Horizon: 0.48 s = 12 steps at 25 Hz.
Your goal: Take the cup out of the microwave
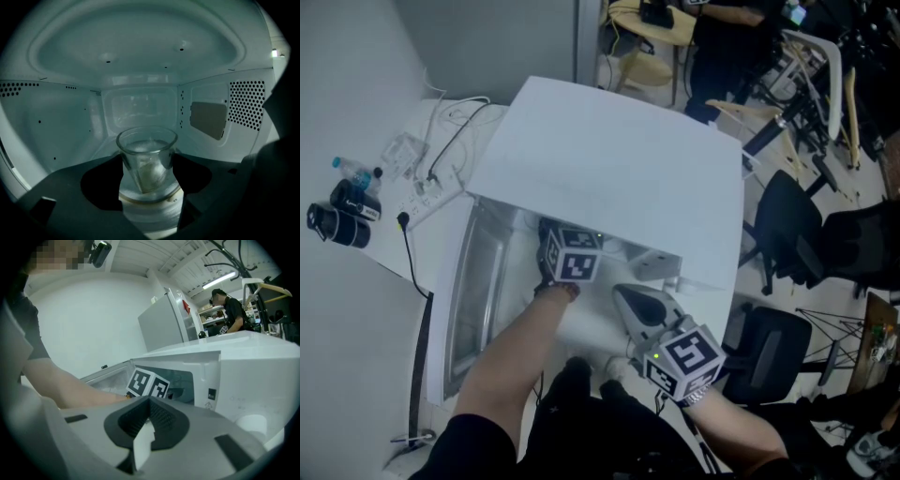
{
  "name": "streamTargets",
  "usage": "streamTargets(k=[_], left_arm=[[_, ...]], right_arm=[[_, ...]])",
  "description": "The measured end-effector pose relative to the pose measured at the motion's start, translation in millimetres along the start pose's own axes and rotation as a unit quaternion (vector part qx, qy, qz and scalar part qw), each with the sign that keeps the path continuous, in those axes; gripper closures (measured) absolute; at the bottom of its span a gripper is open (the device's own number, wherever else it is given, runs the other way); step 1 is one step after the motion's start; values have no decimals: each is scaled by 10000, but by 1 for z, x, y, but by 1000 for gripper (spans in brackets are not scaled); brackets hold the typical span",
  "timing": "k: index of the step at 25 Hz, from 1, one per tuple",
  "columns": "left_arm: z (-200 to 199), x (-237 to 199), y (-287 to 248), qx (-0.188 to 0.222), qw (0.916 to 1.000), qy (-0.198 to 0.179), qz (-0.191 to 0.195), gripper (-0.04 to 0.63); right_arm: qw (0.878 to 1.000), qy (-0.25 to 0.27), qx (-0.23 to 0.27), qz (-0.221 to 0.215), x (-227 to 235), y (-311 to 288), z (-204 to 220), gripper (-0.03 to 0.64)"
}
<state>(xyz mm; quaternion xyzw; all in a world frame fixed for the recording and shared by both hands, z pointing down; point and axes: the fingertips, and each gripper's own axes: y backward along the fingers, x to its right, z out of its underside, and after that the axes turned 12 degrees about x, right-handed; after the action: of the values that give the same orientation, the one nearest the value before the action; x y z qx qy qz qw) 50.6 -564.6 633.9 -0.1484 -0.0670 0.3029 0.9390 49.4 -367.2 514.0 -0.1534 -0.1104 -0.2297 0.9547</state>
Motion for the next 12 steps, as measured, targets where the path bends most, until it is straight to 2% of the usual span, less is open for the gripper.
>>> streamTargets(k=[12], left_arm=[[-6,4,22,78,9999,27,-100,268]], right_arm=[[9999,48,45,-148,-8,11,-4,598]])
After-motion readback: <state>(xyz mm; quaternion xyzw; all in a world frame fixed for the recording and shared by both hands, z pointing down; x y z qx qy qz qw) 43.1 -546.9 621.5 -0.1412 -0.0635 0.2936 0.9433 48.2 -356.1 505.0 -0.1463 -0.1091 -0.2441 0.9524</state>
